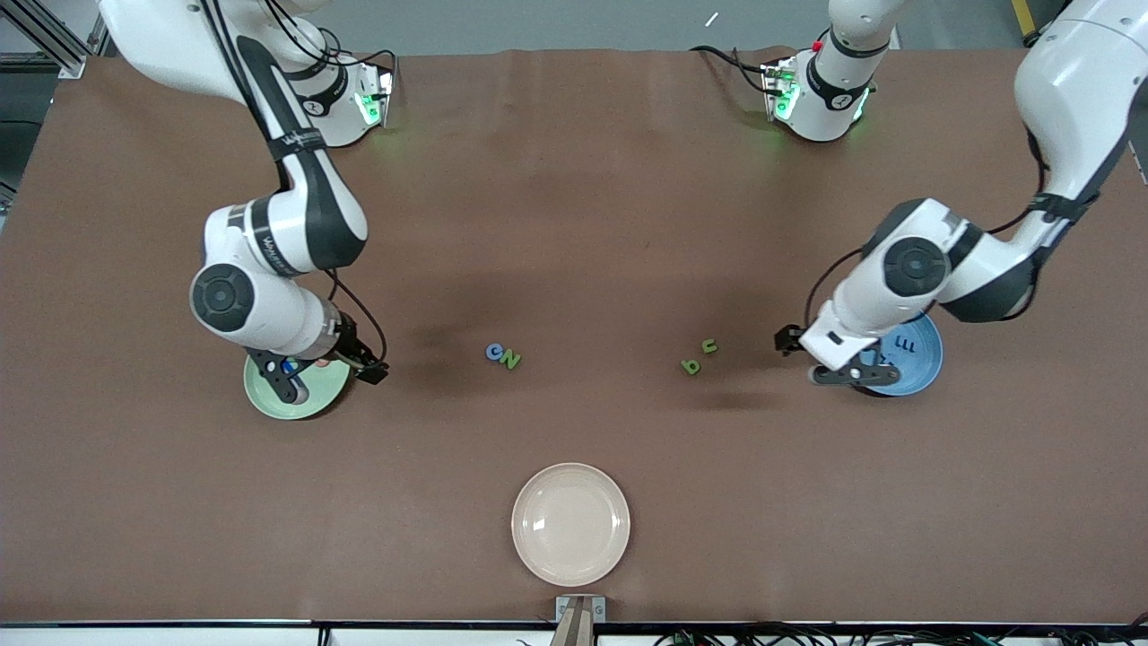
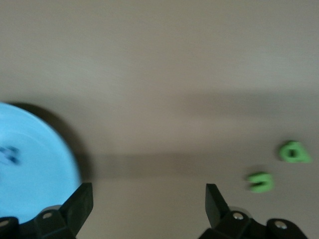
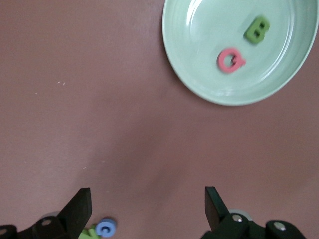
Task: Sort upper and lower case letters into plates
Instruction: 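Move the left gripper to the green u while the right gripper reaches G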
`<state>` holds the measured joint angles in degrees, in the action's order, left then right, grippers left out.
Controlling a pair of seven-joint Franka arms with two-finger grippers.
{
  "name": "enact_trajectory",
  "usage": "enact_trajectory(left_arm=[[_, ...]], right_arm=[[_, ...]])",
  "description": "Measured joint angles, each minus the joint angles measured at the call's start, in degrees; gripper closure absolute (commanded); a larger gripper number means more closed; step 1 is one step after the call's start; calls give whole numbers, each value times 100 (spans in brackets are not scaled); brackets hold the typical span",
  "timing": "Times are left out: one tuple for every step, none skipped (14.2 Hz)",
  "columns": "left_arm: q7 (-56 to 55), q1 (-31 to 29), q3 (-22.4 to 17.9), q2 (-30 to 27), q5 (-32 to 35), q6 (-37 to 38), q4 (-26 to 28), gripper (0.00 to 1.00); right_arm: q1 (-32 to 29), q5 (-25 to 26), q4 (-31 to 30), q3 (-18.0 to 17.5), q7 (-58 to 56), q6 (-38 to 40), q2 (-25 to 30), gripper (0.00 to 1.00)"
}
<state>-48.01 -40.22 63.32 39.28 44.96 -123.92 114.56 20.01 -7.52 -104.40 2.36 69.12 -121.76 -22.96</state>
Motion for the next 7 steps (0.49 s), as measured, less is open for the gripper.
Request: enact_trajectory(left_arm=[[-351, 288, -47, 4, 0, 0, -32, 1], [-643, 595, -146, 7, -1, -1, -90, 1], [-888, 926, -303, 13, -3, -1, -171, 1], [-1099, 1271, -507, 25, -7, -16, -253, 1], [-1280, 1597, -730, 45, -9, -77, -314, 1], [-1427, 1886, -954, 78, -10, -216, -353, 1], [-1536, 2123, -1164, 124, -10, -401, -369, 1]], right_arm=[[187, 2, -57, -3, 394, -195, -70, 0], [375, 3, -133, -5, 761, -401, -140, 0], [549, 4, -223, -6, 1093, -589, -216, 0], [704, 4, -306, -6, 1382, -755, -287, 3], [844, 5, -368, -5, 1636, -886, -367, 3], [975, 6, -401, -3, 1856, -999, -449, 3], [1081, 7, -423, -2, 2041, -1113, -535, 3]])
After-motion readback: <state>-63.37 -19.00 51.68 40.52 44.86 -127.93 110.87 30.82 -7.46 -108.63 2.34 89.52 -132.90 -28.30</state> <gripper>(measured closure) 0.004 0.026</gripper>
